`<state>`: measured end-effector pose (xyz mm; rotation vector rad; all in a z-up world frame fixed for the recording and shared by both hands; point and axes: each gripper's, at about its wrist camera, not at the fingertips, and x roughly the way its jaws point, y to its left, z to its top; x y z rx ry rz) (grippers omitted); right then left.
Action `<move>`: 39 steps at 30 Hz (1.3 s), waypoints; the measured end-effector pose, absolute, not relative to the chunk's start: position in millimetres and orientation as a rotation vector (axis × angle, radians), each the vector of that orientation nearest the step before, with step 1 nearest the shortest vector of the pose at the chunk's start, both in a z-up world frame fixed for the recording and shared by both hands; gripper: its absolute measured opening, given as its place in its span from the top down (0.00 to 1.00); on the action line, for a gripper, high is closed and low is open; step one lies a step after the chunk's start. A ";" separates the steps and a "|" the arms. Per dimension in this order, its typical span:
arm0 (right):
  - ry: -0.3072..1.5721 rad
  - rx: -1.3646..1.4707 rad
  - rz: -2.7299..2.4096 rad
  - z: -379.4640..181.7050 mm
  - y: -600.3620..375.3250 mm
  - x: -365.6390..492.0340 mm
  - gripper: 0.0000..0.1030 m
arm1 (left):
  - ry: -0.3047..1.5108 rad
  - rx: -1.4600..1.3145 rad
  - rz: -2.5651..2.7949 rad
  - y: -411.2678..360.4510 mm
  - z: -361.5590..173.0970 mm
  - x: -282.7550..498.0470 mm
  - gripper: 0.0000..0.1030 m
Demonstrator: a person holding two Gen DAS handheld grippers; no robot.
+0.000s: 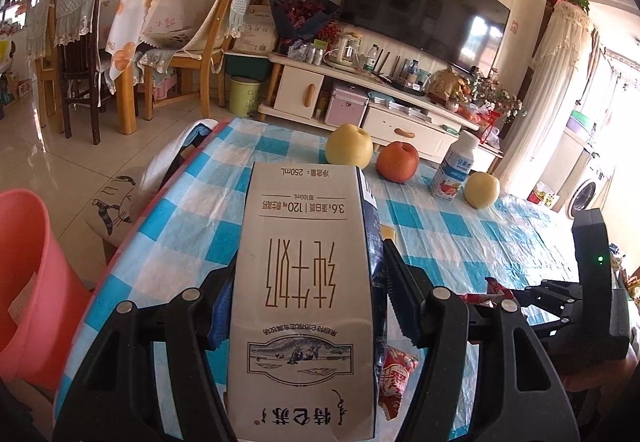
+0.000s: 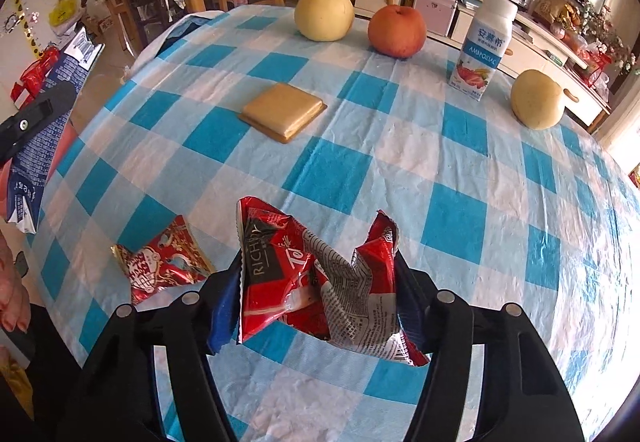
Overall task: Collect trash
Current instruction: 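Carry the milk carton and red snack bag over the pink bucket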
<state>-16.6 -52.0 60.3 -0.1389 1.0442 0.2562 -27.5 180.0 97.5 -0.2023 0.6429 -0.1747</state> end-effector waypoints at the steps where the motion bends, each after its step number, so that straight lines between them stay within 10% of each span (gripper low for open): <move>1: 1.036 -0.138 0.262 63.2 -48.5 -17.2 0.36 | 0.640 -0.204 -0.161 183.7 98.0 -27.6 0.37; 39: 0.888 -0.195 0.533 117.1 123.4 -31.7 0.36 | 0.534 -0.508 0.229 331.3 109.0 -52.8 0.37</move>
